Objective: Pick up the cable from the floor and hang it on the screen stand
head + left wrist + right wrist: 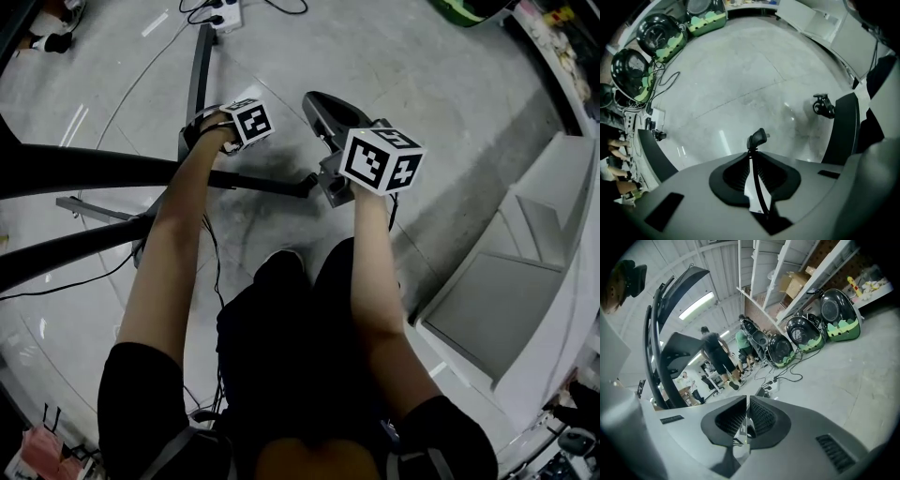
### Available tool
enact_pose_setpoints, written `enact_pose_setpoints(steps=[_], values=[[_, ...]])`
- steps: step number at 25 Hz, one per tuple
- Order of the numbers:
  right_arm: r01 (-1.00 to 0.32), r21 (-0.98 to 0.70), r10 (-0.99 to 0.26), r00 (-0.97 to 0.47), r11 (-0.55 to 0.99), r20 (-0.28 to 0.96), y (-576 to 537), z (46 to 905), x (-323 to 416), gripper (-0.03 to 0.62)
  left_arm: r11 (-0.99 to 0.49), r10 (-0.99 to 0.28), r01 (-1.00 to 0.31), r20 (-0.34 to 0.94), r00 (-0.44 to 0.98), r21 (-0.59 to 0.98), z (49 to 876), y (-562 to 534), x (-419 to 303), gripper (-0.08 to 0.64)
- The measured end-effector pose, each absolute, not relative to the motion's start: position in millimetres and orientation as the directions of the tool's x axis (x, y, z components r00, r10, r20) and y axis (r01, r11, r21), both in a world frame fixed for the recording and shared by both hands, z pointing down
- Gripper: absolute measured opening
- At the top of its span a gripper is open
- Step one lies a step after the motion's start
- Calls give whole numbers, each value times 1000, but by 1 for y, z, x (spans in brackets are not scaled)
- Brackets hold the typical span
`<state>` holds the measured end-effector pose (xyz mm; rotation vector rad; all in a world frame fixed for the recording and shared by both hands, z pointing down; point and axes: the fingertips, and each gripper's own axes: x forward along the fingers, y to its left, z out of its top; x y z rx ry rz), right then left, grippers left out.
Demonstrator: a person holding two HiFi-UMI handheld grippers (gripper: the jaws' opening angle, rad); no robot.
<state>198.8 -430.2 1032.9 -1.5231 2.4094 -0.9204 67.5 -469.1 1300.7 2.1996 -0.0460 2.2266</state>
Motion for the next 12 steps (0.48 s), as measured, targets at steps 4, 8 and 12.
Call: enact_pose_setpoints(steps=[4,8,12], values=[[-769,-562,-864,-471,305,176,-426,1023,203,26,-992,-72,-113,991,117,-59,1252,-478,89,51],[-781,-536,-861,-477,321,179,-420,1011,203,26,-970,-87,-241,963,253,-24,1220,-472,104,51],[-782,-535,-868,-468,320,167,-425,1001,206,26,-964,-110,-265,916,385,-4,1188,-465,125,51]])
